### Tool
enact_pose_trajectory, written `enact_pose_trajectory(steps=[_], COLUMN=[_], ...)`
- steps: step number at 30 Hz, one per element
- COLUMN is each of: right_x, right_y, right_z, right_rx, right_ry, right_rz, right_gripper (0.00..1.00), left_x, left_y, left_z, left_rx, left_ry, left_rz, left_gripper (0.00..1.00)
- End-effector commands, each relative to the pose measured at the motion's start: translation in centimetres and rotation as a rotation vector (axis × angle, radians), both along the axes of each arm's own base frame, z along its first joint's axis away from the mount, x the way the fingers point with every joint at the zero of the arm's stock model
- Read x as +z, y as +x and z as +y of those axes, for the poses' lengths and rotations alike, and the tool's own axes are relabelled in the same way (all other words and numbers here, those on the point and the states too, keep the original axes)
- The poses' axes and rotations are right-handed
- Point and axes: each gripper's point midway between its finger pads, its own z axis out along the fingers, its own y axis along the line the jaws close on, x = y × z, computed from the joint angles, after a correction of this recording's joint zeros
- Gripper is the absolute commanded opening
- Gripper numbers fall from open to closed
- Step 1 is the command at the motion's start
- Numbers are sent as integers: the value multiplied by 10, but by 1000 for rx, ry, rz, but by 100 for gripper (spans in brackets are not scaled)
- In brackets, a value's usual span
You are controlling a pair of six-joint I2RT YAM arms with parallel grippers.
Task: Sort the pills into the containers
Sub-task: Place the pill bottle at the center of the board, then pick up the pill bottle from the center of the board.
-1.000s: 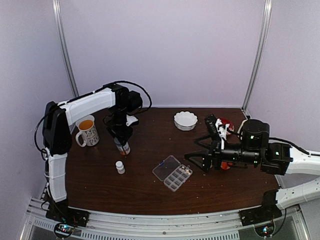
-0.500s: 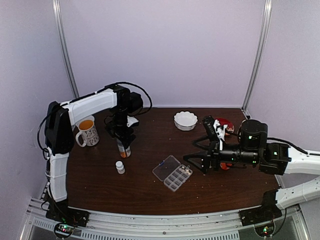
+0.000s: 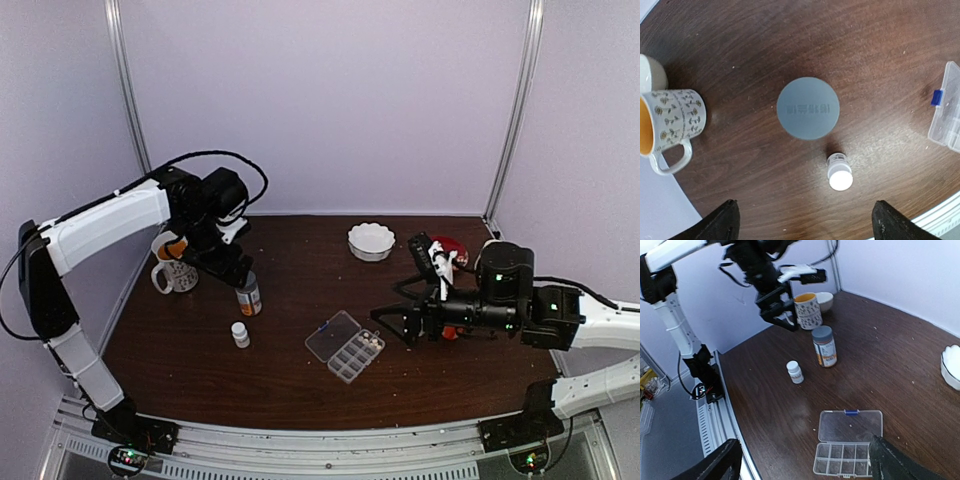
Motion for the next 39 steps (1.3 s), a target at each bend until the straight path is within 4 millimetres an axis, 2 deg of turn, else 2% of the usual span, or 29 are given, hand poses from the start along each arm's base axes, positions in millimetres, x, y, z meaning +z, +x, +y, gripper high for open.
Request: enact_pose_trajectory(steps=[1, 3, 5, 7, 10, 14, 18, 21, 25, 33, 39], right_x=[-13, -14, -20, -31, -40, -51, -67, -74, -71, -60, -58], right_y=[25, 28, 32, 35, 34, 28, 26, 25, 25, 30, 30], right_z=[-20, -23, -29, -37, -47, -56, -64, -66, -61, -44, -37], right_rx=[-212, -234, -264, -300, -325, -328, -345, -344, -330, -293, -271], right_ry=[-71, -117, -162, -177, -167, -178, -238, -256, -239, -276, -268], right_rz=[122, 127, 106, 102, 102, 121, 143, 149, 149, 132, 135], right_gripper=[93, 99, 100, 100, 100, 100, 100, 99, 99, 98, 97], left_x=[9, -2, -11, -20, -31, -44, -60, -69, -77, -95, -106], left_y=[-4, -14, -20, -26, -32, -35, -37, -37, -36, -39, -40], left_z=[-4, 1, 1, -5, -14, -15, -5, -1, -1, -18, -21], left_rx=[150, 197, 228, 226, 215, 222, 246, 256, 258, 223, 225], left_ry=[-171, -199, -230, -262, -287, -270, -228, -196, -174, -144, -120], left_rz=[-93, -96, -88, -74, -83, -109, -110, -106, -97, -64, -46], left_gripper=[95, 94, 89, 85, 87, 88, 79, 78, 76, 74, 67])
